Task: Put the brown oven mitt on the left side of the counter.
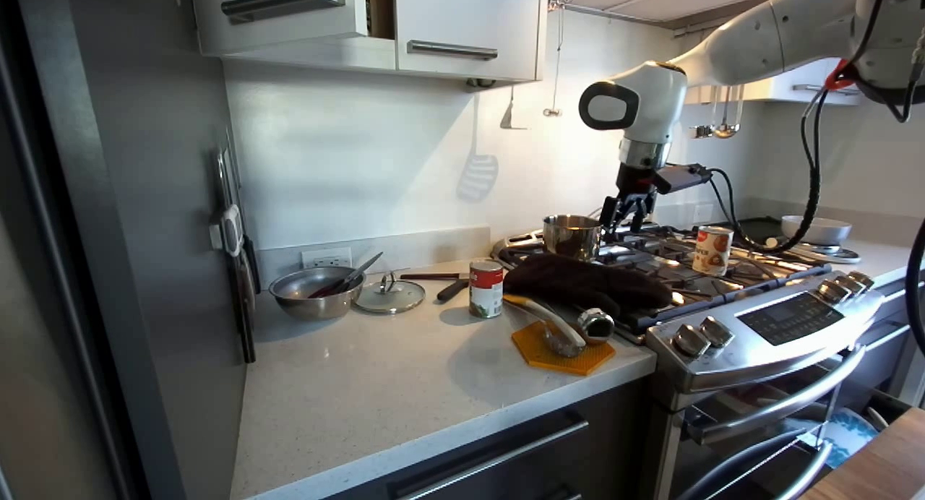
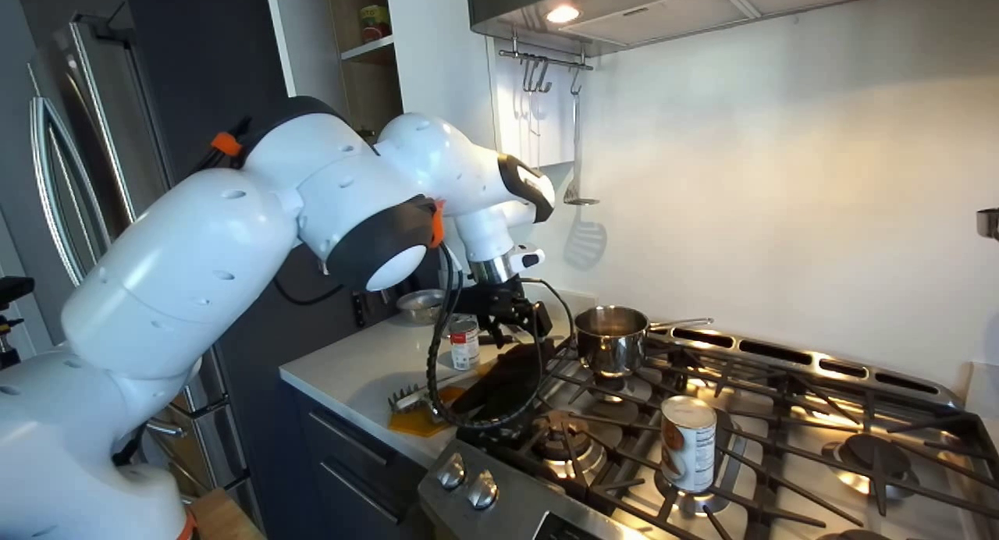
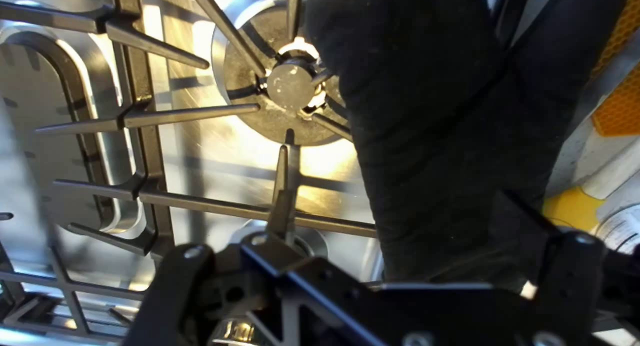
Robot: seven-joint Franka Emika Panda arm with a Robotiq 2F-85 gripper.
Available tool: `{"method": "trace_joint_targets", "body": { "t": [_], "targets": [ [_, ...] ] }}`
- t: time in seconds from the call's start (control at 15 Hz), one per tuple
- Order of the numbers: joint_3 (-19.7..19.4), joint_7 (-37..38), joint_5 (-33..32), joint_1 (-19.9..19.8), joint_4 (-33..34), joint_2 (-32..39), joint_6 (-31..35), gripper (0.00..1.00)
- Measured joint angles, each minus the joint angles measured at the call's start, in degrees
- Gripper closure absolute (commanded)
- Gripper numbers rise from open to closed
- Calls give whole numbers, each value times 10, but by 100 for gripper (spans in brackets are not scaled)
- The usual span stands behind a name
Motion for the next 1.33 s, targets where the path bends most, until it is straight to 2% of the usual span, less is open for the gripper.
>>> {"method": "trace_joint_targets", "body": {
  "t": [0.67,1.27,1.33],
  "targets": [
    [-9,0,-9,-1,14,62,0,0],
    [22,0,-76,-2,34,125,0,0],
    [24,0,-77,-2,35,130,0,25]
  ]
}}
